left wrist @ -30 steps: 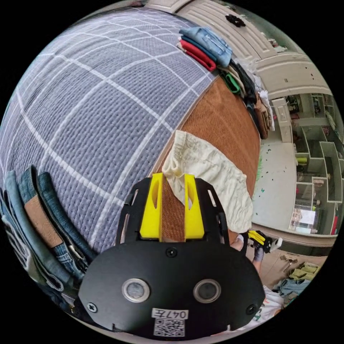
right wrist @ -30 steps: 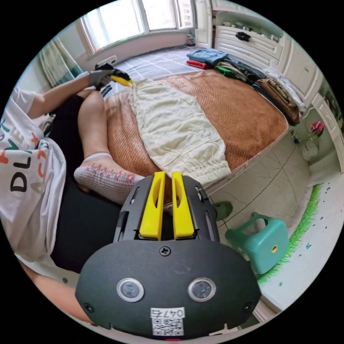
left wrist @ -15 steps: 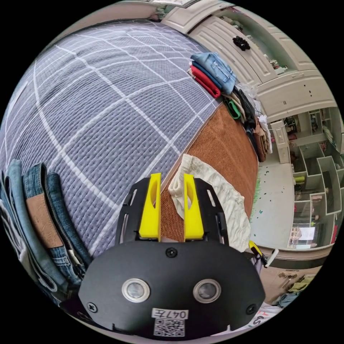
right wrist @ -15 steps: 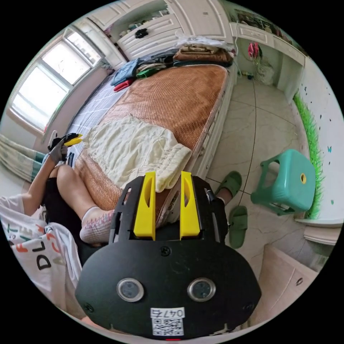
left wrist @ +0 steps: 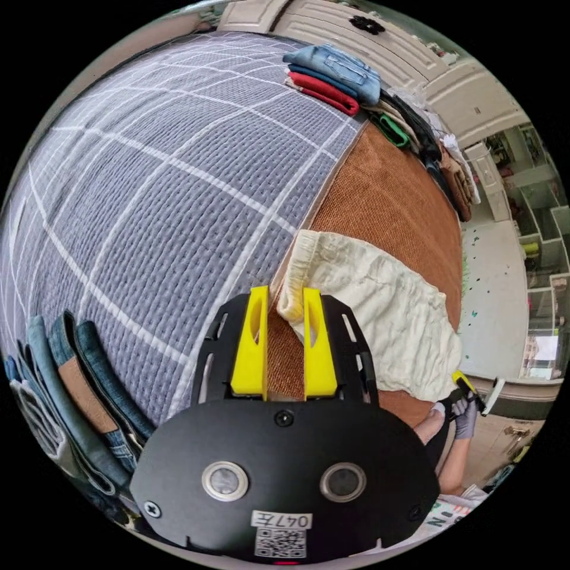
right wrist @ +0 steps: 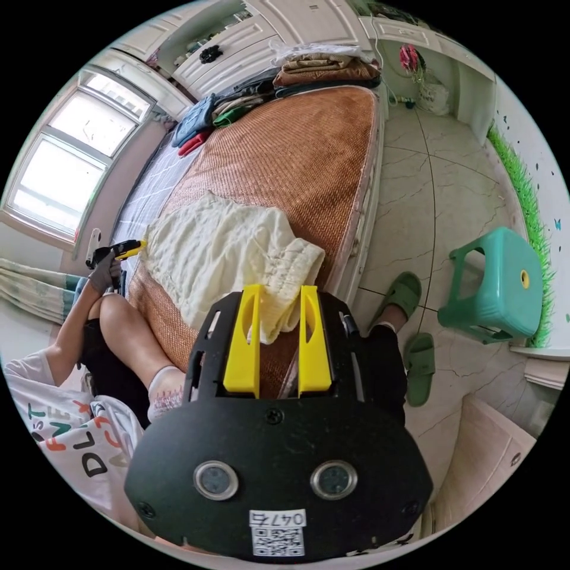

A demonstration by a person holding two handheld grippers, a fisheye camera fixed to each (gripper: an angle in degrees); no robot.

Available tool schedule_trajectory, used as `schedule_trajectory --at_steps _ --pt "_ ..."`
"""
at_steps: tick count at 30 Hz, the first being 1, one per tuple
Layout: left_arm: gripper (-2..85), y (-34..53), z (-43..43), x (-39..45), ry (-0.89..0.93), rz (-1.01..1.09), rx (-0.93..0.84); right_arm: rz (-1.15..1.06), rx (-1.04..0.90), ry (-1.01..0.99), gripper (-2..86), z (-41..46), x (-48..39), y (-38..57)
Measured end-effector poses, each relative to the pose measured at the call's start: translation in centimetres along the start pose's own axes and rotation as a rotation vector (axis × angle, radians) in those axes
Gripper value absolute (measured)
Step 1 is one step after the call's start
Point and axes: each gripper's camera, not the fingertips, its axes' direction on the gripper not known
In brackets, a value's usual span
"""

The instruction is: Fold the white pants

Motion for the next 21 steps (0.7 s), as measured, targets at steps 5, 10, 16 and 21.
schedule_trajectory --at_steps 5,10,16,21 --pt "1.4 0.2 -3.6 4.1 -0.091 0.049 0.032 -0.010 0.004 -0.027 4.7 0.2 0.1 0.0" --pt "-0.4 0.0 -7.5 5.4 -0.155 0.005 0.048 -0.036 0.012 -0.077 3.2 0.1 -0.4 0.3" --pt "-0.6 -0.2 -14.6 11.1 -0.321 0.104 0.134 -0.077 0.065 -0.132 2.3 -0.6 -1.5 0.8" --pt "-0.5 3.3 -21.4 26.2 -0.294 0.428 0.227 -0.069 0.153 -0.190 1.8 -1.3 -2.2 1.4"
